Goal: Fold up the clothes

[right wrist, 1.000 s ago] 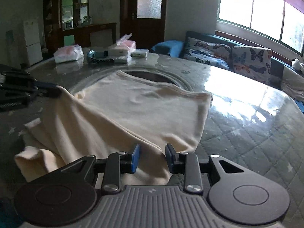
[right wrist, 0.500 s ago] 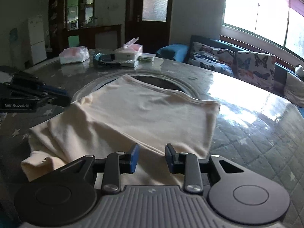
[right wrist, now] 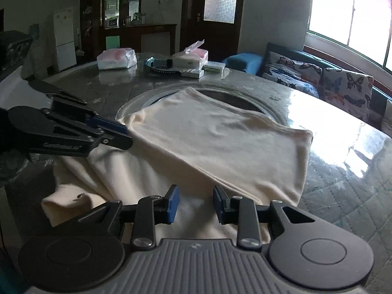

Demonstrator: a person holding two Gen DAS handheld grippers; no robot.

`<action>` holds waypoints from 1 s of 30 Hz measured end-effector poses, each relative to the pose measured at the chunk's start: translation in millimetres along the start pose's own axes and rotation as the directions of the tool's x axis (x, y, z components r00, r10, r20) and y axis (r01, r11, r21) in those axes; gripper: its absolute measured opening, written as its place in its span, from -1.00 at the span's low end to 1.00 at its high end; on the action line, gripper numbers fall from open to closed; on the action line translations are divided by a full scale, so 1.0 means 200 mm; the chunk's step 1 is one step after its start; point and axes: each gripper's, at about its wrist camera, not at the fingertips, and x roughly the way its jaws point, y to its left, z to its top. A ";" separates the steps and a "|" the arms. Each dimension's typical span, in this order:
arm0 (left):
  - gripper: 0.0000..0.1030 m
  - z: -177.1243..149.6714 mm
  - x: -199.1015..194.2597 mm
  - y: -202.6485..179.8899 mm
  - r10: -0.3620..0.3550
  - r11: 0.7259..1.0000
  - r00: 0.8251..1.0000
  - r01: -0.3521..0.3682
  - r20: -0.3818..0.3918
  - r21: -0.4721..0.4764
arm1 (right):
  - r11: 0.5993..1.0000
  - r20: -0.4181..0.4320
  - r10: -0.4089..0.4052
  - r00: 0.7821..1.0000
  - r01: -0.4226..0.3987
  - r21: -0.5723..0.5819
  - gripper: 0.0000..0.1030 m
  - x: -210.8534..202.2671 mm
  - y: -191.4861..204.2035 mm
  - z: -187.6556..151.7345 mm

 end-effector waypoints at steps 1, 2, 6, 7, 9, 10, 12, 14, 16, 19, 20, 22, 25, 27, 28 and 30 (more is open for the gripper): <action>-0.47 -0.01 0.00 0.00 0.002 1.000 1.000 -0.002 0.001 0.012 | 1.000 0.002 0.009 1.000 -0.009 0.004 -0.43 -0.01 0.00 0.00; -0.47 -0.02 0.01 -0.01 0.011 1.000 1.000 -0.010 -0.009 0.020 | 1.000 0.001 0.019 1.000 -0.019 0.003 -0.43 0.00 0.01 0.01; -0.26 -0.06 0.02 -0.02 0.051 0.997 0.999 -0.050 -0.016 0.060 | 0.998 -0.017 0.057 0.998 -0.058 -0.023 -0.43 0.01 0.08 0.00; -0.21 -0.07 0.01 -0.03 0.060 0.996 0.998 -0.059 -0.015 0.073 | 0.997 -0.022 0.069 0.997 -0.069 -0.032 -0.43 0.01 0.10 0.00; -0.10 -0.07 -0.01 -0.03 0.073 0.993 0.997 -0.072 -0.014 0.090 | 0.994 -0.029 0.083 0.996 -0.084 -0.066 -0.43 0.00 0.16 -0.01; -0.10 -0.08 -0.02 -0.03 0.080 0.992 0.997 -0.078 -0.014 0.098 | 0.993 -0.029 0.085 0.996 -0.087 -0.082 -0.43 -0.01 0.18 -0.01; -0.10 -0.08 -0.06 -0.04 0.076 0.993 0.997 -0.076 0.000 0.096 | 0.990 -0.022 0.092 0.996 -0.094 -0.101 -0.43 -0.03 0.20 -0.01; -0.09 -0.08 -0.10 -0.05 0.071 0.993 0.997 -0.073 0.015 0.092 | 0.989 -0.014 0.107 0.994 -0.108 -0.103 -0.42 -0.06 0.21 0.00; -0.03 -0.07 -0.13 -0.06 0.067 0.994 0.997 -0.069 0.031 0.088 | 0.989 -0.002 0.110 0.994 -0.110 -0.102 -0.35 -0.09 0.21 0.00; -0.03 -0.07 -0.16 -0.09 0.032 0.994 0.998 -0.037 0.051 0.103 | 0.995 0.026 0.073 0.997 -0.071 -0.074 -0.35 -0.14 0.16 -0.01; -0.03 -0.07 -0.16 -0.10 0.015 0.994 0.999 -0.020 0.049 0.107 | 0.997 0.030 0.058 0.998 -0.056 -0.053 -0.35 -0.16 0.14 -0.02; 0.00 -0.07 -0.14 -0.11 -0.007 0.994 0.999 0.004 0.034 0.106 | 1.000 0.033 0.024 0.999 -0.024 -0.018 -0.35 -0.18 0.08 -0.03; 0.00 -0.09 -0.11 -0.13 -0.040 0.994 0.999 0.039 0.010 0.103 | 0.999 0.028 -0.009 1.000 0.007 0.044 -0.35 -0.20 0.01 -0.07; 0.00 -0.11 -0.09 -0.14 -0.046 0.993 0.999 0.047 -0.011 0.109 | 0.997 0.018 -0.018 1.000 0.016 0.073 -0.35 -0.19 -0.02 -0.10; 0.00 -0.13 -0.08 -0.15 -0.049 0.992 0.999 0.051 -0.022 0.111 | 0.997 0.009 -0.021 1.000 0.020 0.073 -0.34 -0.18 -0.03 -0.12; 0.03 -0.14 -0.08 -0.15 -0.051 0.992 0.998 0.053 -0.022 0.114 | 0.997 -0.009 -0.026 1.000 0.027 0.067 -0.33 -0.15 -0.02 -0.16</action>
